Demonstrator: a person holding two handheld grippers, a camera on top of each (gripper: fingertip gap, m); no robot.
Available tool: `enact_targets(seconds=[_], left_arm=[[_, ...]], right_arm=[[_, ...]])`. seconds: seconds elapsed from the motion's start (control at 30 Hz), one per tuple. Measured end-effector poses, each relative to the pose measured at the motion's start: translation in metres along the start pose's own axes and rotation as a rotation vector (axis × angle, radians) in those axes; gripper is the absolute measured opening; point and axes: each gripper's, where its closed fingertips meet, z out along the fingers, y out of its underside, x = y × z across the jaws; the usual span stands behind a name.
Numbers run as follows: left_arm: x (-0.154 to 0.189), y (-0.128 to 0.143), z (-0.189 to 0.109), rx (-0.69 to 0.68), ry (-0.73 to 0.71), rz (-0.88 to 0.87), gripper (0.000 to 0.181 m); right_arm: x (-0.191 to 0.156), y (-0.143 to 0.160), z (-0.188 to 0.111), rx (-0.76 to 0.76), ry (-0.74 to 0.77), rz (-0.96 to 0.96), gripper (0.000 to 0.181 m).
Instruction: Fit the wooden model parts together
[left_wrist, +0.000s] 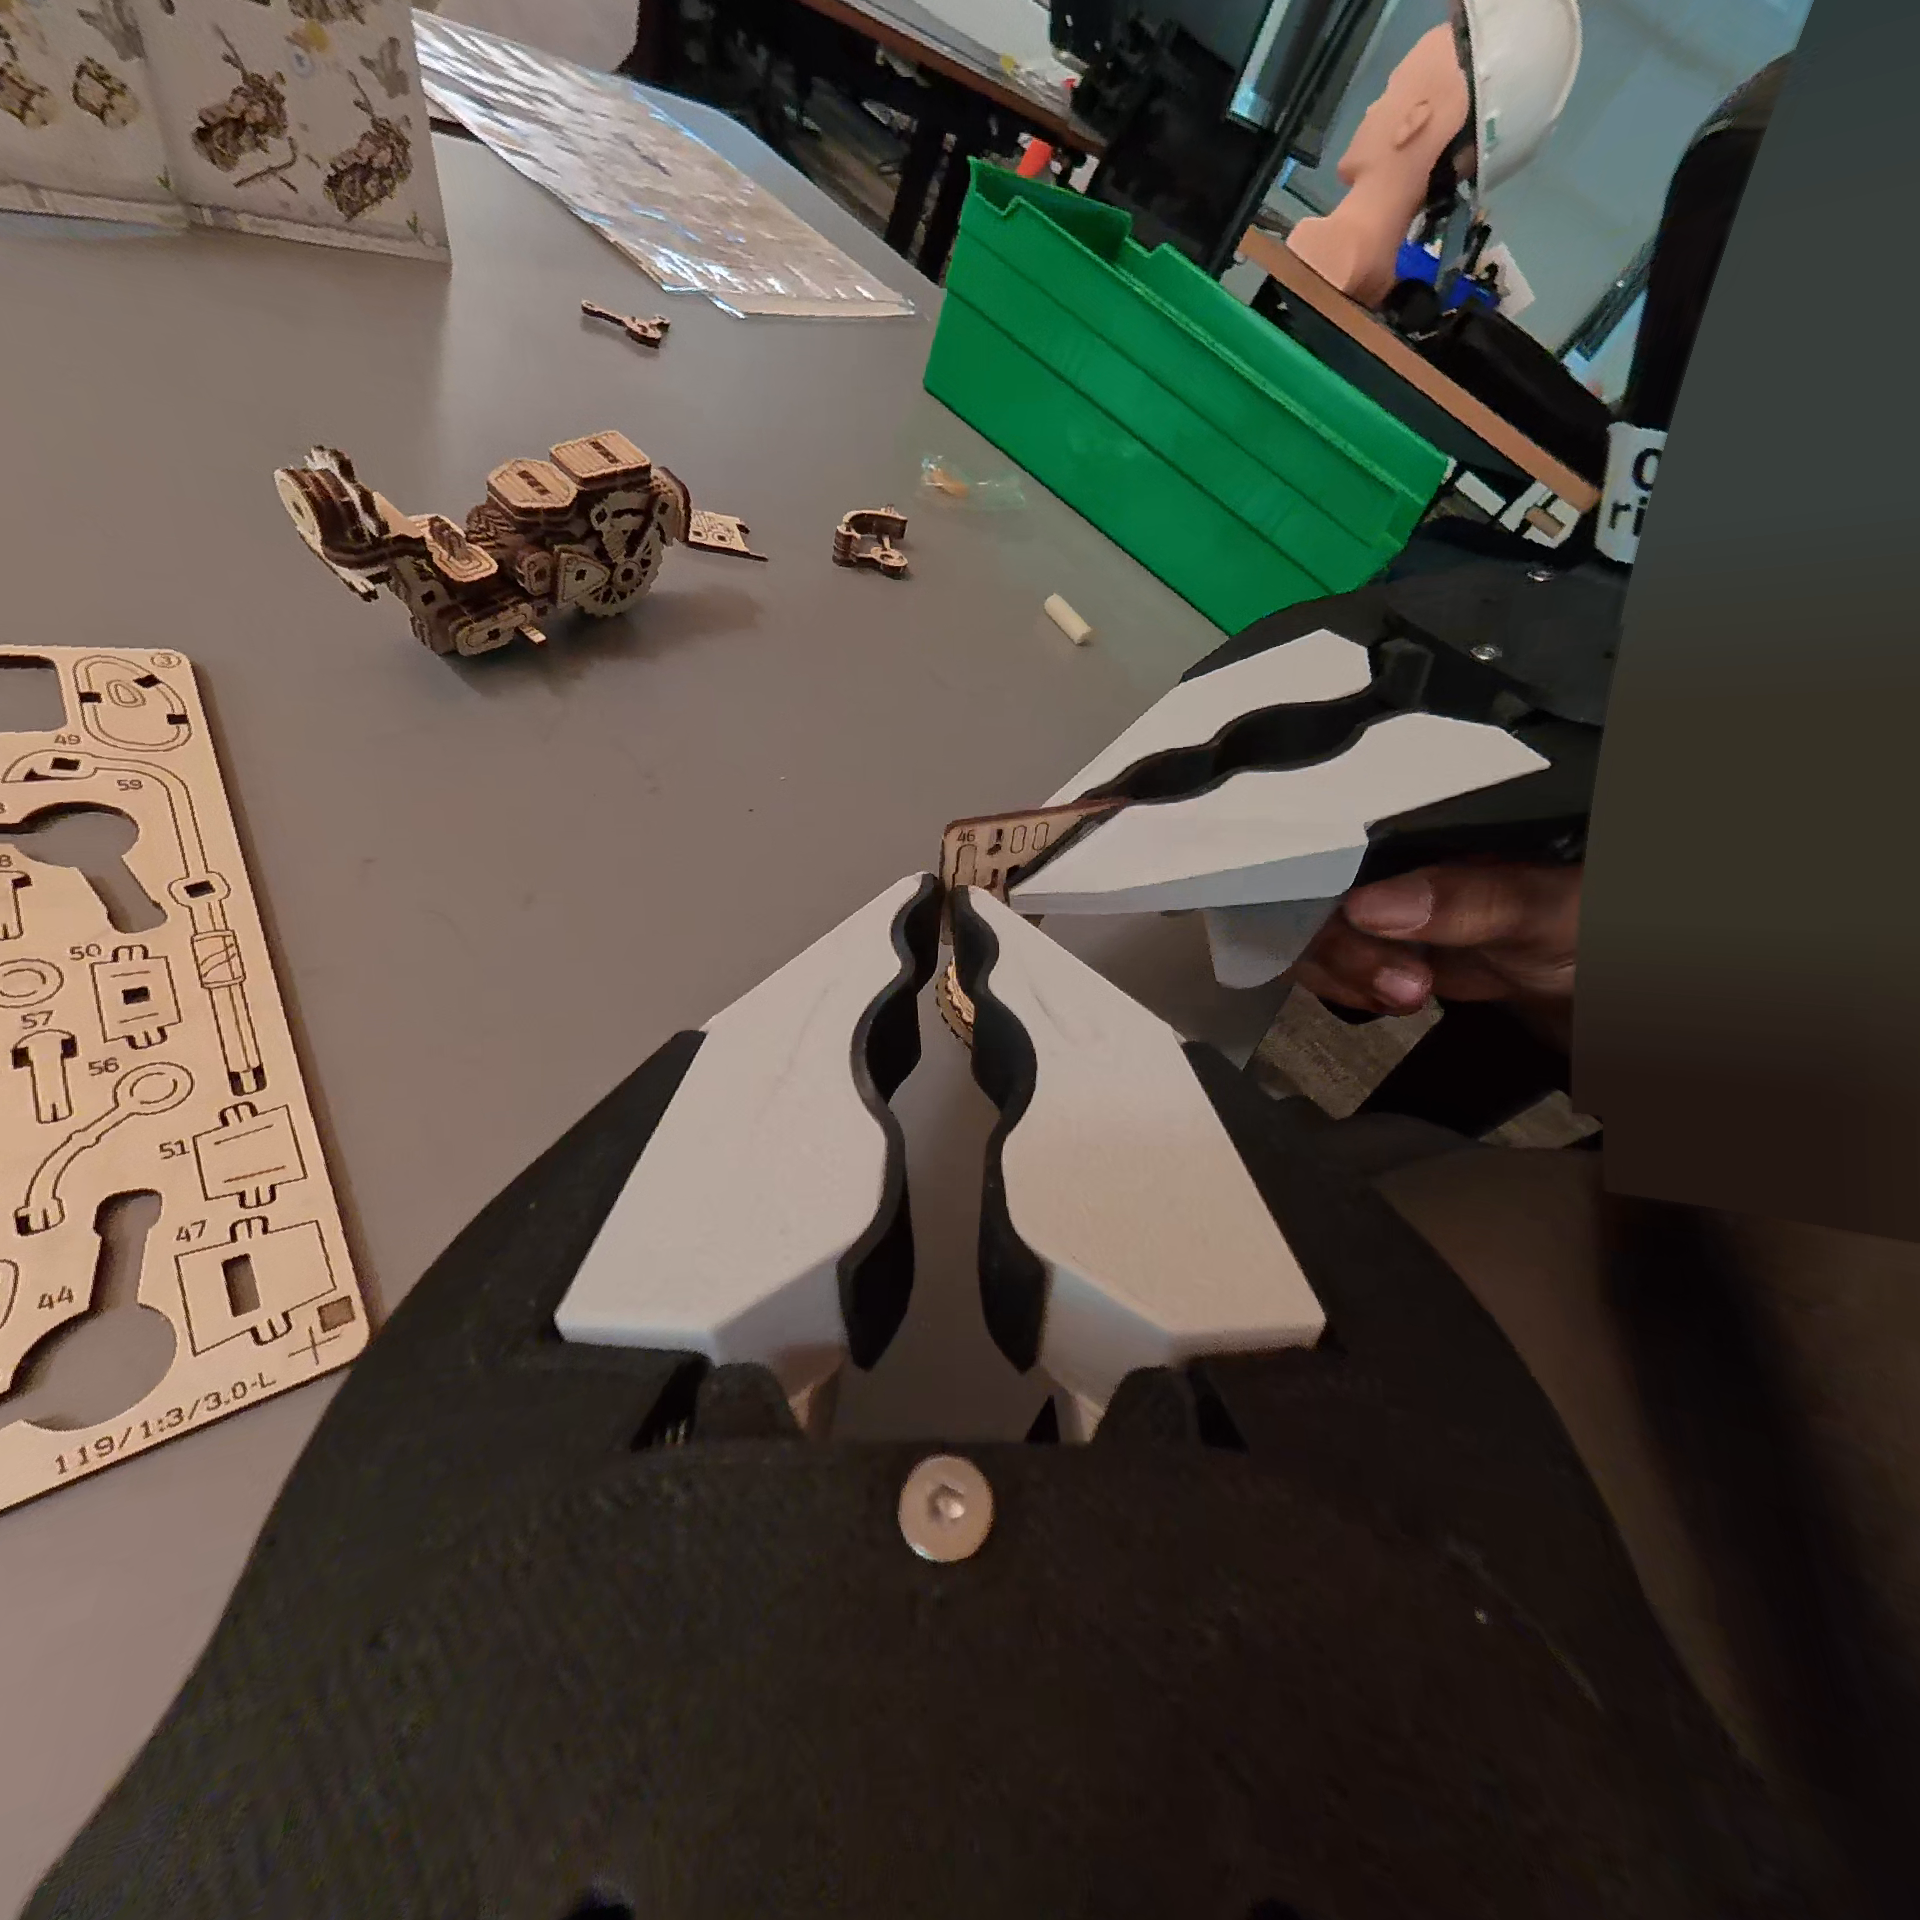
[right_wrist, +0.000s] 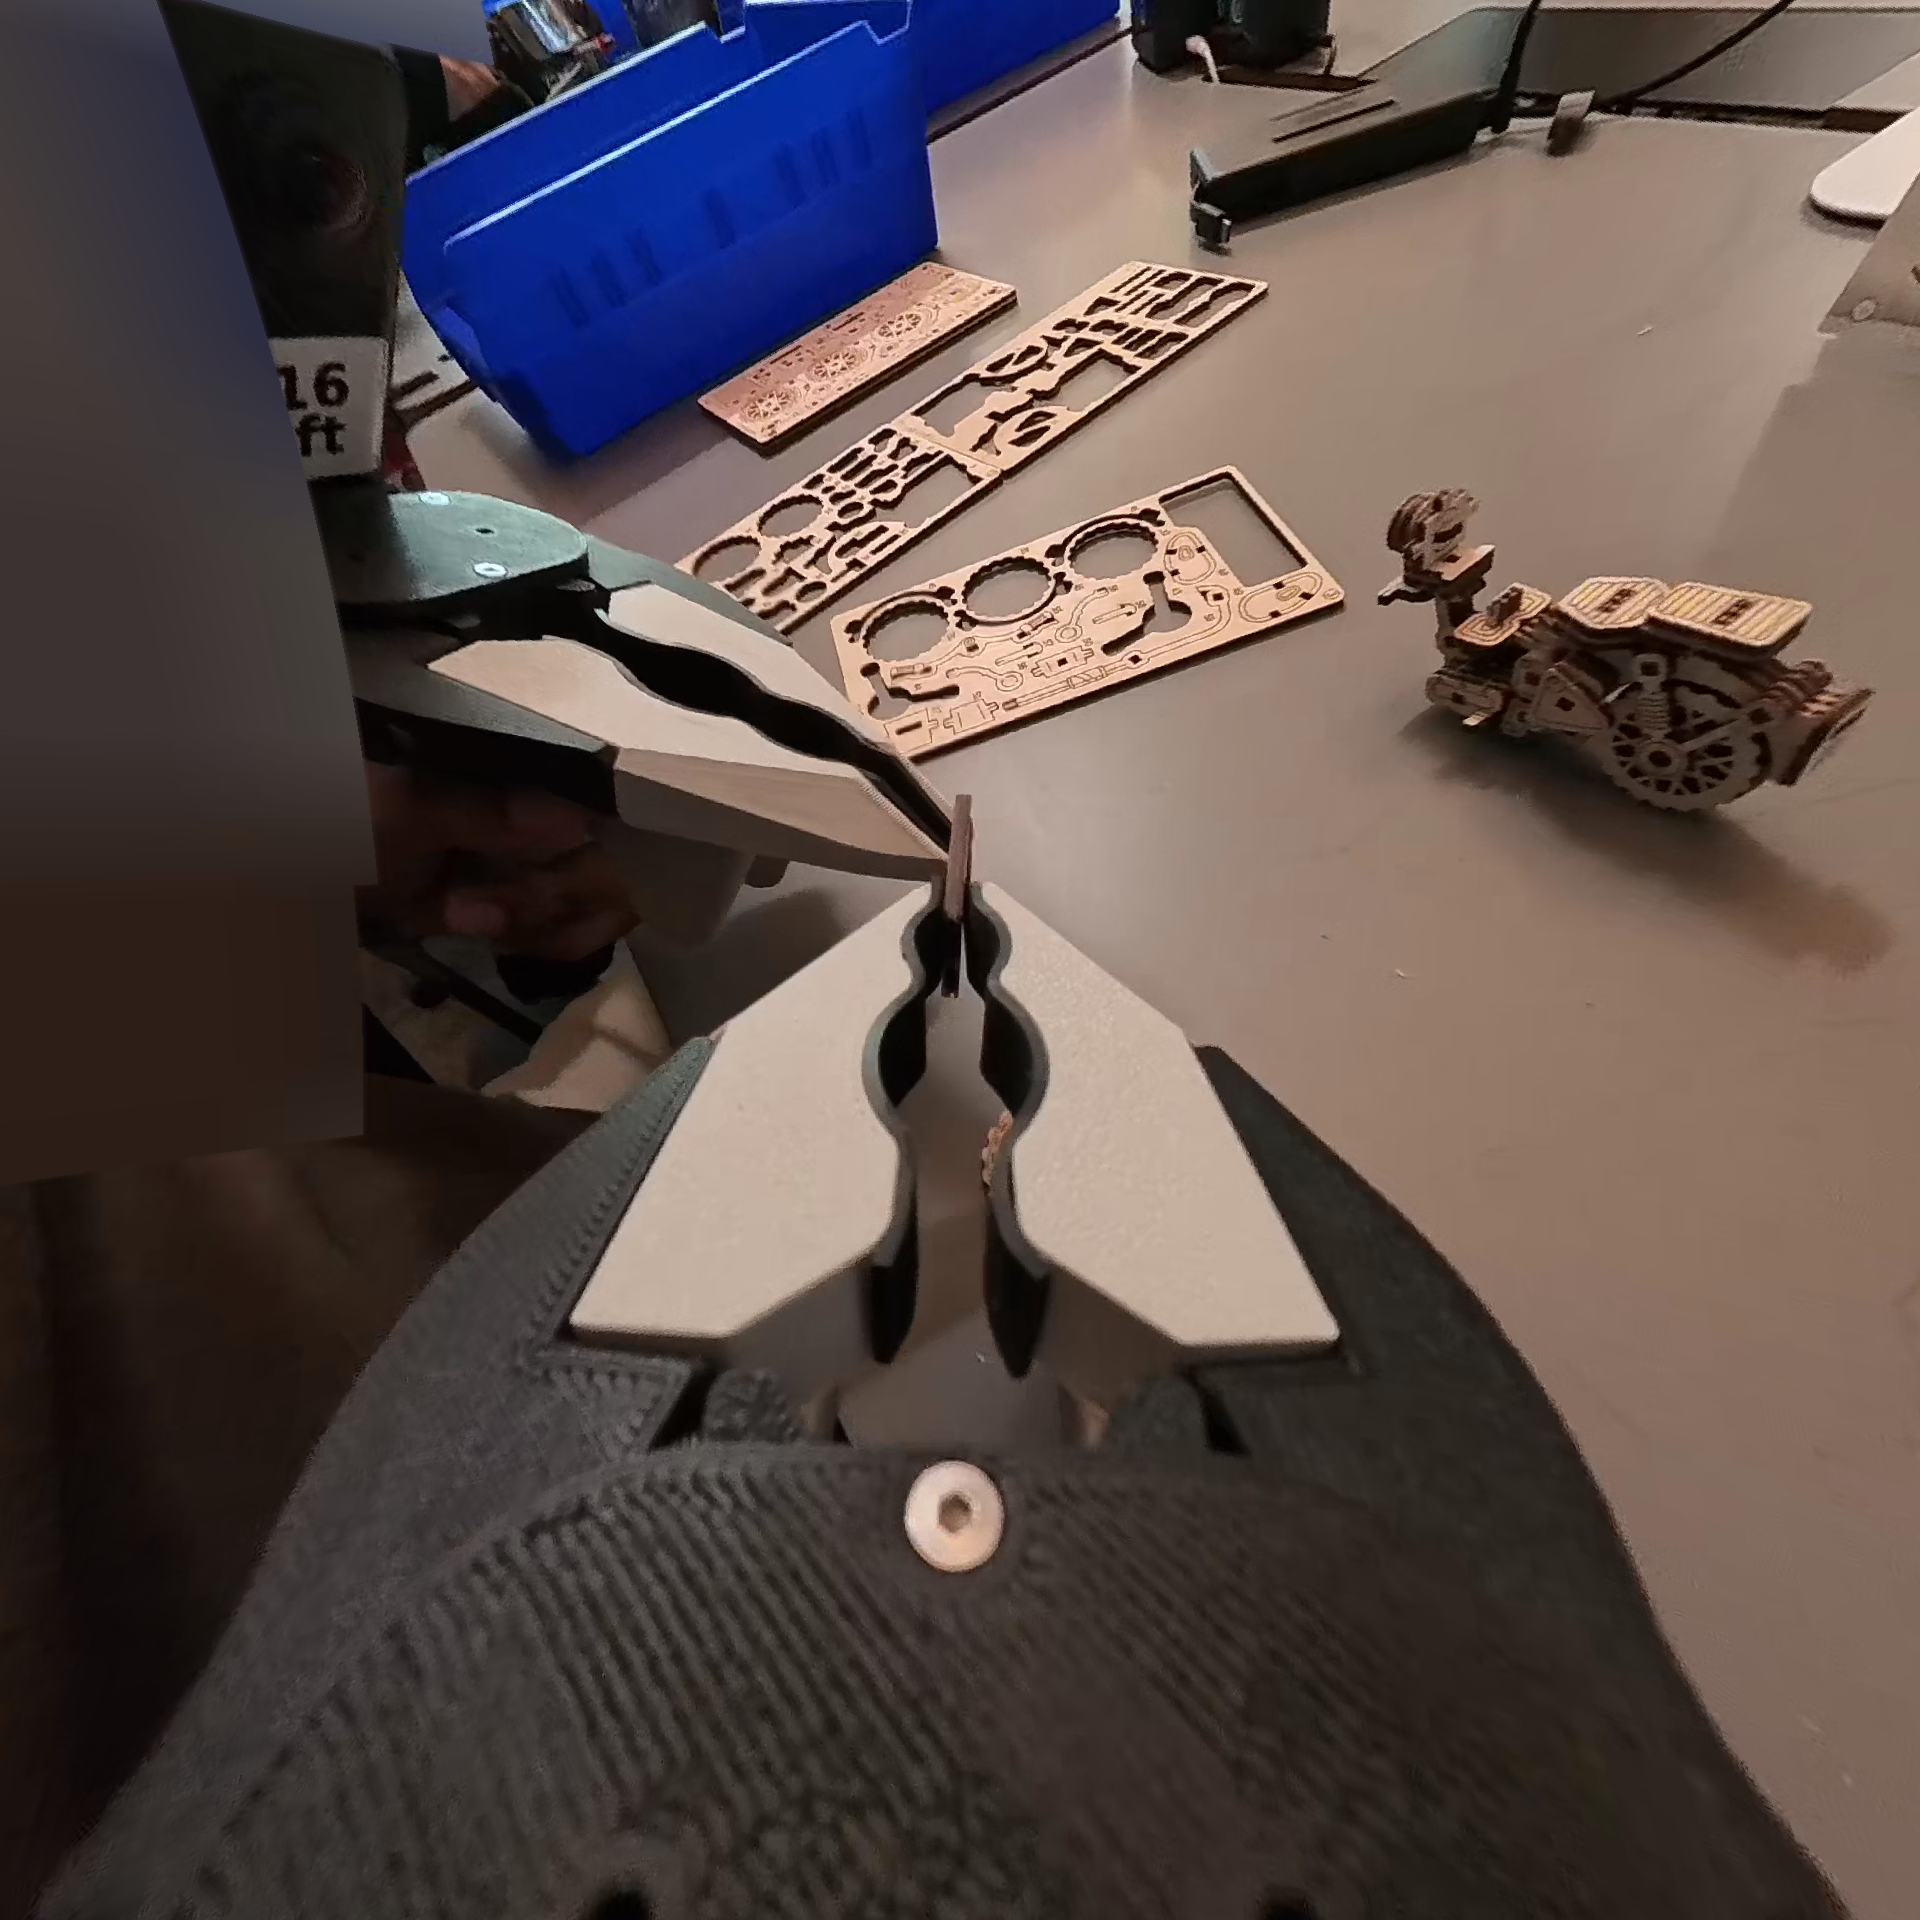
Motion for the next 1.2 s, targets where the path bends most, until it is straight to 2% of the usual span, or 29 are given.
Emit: enact_targets(seconds=[0.03, 0.63, 0.97, 1.07, 1.2], left_arm=[[0.0, 0.001, 0.0, -0.003, -0.003, -0.004, 0.0], [0.001, 0.006, 0.002, -0.055, 0.014, -0.108, 0.0], [-0.005, 0.019, 0.006, -0.131, -0.032, -0.266, 0.0], [-0.005, 0.012, 0.005, -0.098, -0.037, -0.201, 0.0], [-0.001, 0.002, 0.003, -0.046, -0.002, -0.115, 0.0]], right_arm=[[0.0, 0.001, 0.0, -0.007, 0.006, -0.021, 0.001], [-0.003, 0.008, -0.001, -0.065, 0.014, -0.176, 0.002], [-0.001, 0.019, 0.004, -0.128, 0.093, -0.352, 0.002], [0.002, 0.011, 0.003, -0.086, 0.079, -0.249, 0.001], [0.003, 0.0, -0.001, -0.014, -0.019, -0.013, 0.001]])
